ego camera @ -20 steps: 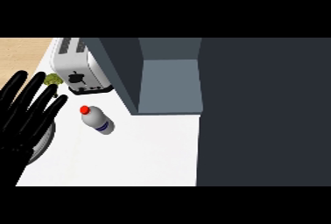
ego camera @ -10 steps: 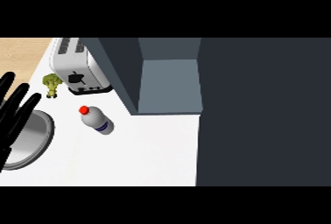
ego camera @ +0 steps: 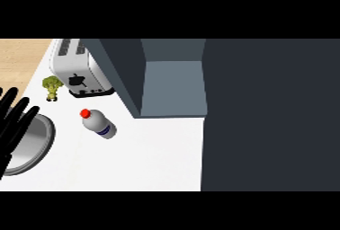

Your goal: Pick up the bottled water, place it into the cabinet and close the cabinet

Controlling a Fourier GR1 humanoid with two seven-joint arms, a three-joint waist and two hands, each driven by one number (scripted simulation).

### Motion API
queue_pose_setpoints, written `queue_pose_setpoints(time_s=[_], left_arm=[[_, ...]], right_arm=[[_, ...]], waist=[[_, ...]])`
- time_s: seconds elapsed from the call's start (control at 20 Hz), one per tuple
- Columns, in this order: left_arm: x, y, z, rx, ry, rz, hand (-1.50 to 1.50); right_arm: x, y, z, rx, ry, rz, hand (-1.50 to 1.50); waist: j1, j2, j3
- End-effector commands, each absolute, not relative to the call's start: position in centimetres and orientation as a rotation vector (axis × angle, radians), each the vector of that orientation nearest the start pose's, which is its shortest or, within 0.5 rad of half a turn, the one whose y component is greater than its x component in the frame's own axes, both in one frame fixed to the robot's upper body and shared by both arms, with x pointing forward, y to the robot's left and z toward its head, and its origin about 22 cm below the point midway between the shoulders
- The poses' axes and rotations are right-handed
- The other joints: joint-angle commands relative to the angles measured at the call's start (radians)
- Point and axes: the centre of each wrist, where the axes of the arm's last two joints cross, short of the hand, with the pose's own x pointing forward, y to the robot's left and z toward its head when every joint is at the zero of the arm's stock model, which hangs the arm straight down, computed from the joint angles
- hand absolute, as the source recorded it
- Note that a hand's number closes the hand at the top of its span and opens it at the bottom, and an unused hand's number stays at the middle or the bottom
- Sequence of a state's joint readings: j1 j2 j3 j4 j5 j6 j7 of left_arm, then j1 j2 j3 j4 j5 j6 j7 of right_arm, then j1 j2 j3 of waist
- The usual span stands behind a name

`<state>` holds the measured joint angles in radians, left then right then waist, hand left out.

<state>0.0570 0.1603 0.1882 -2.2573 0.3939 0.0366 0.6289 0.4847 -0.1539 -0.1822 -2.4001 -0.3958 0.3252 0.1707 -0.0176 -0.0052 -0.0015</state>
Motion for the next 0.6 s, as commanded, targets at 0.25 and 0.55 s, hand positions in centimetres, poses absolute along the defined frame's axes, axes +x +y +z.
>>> queue_pose_setpoints(time_s=[0.25, 0.55], left_arm=[[21.2, 29.0, 10.1, -0.063, -1.575, 0.060, -1.50], [24.5, 30.5, 6.7, -0.037, -1.574, 0.046, -1.50]], right_arm=[[7.0, -29.2, 15.7, 0.240, -1.884, 0.125, -1.50], [7.8, -29.4, 16.0, 0.278, -1.907, 0.121, -1.50]], waist=[[-0.014, 0.002, 0.001], [-0.017, 0.007, 0.000]])
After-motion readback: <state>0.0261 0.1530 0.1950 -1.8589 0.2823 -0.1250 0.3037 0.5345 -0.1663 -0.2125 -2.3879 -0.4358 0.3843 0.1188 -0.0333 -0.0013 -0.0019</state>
